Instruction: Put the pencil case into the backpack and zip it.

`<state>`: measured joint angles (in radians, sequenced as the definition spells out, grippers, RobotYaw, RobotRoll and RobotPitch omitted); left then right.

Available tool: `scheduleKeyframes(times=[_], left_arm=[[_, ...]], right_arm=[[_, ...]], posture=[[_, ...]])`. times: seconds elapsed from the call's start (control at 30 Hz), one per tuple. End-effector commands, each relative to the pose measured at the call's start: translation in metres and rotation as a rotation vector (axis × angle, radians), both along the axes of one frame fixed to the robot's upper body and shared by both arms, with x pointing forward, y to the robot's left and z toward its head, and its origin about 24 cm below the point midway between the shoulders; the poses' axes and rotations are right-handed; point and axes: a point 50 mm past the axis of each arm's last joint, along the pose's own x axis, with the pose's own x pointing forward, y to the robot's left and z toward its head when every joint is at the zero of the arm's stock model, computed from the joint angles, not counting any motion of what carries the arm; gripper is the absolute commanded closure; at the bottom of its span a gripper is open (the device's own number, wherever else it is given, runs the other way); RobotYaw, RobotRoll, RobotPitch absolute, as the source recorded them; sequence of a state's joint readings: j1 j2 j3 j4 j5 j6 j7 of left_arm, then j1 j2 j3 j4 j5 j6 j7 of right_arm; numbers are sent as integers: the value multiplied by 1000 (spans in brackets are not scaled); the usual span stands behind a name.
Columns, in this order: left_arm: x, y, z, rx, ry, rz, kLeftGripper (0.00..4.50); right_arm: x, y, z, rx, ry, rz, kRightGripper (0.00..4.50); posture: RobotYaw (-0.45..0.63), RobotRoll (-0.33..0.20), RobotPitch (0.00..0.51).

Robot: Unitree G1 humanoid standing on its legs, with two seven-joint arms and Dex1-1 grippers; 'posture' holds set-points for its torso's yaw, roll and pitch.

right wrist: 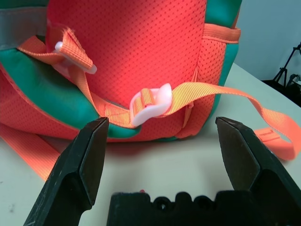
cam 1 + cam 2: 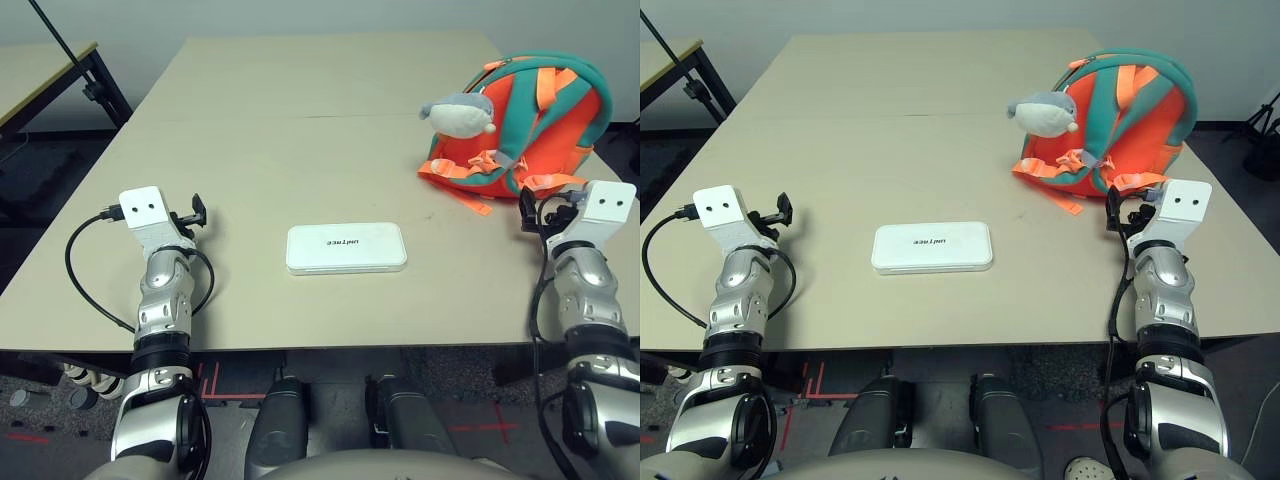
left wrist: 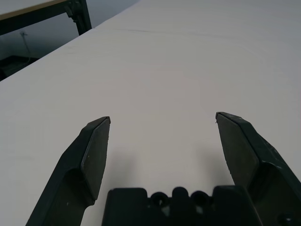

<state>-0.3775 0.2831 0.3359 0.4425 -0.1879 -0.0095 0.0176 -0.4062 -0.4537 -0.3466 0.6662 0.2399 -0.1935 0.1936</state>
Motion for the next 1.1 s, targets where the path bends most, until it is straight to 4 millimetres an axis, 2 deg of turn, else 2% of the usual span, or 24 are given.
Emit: scheduleKeyframes(times=[0.03, 0.13, 0.3, 0.4, 0.63, 0.73, 0.83, 0.93, 1.1], left_arm=[[-4, -1, -3, 6, 15, -8, 0], [-6, 0, -2, 1, 13, -20, 0], [-2, -5, 10, 29, -49, -164, 0], [4, -14, 22, 22, -89, -325, 0], [12, -26, 40, -61, -98, -640, 0], [14, -34, 51, -131, -141, -794, 0], [15, -37, 55, -215, -77, -897, 0], [14, -43, 57, -294, 67, -1043, 0], [3, -51, 66, -518, 267, -1297, 0]], right_arm=[[-1, -1, 3, -6, 1, 1, 22], [0, 2, 7, -22, 1, 28, 22], [-4, 9, 14, -90, 16, 111, 22], [-10, 21, 20, -132, 47, 252, 574], [-25, 55, 39, -177, 116, 523, 3144], [-29, 69, 47, -209, 144, 612, 4406], [-30, 81, 52, -246, 173, 688, 4464], [-30, 95, 55, -292, 205, 770, 4464], [-26, 102, 52, -345, 240, 813, 4464]], posture=[[104, 0, 102], [104, 0, 106], [94, 0, 106], [80, 0, 105], [35, 0, 100], [31, 0, 102], [26, 0, 103], [33, 0, 98], [54, 0, 82]])
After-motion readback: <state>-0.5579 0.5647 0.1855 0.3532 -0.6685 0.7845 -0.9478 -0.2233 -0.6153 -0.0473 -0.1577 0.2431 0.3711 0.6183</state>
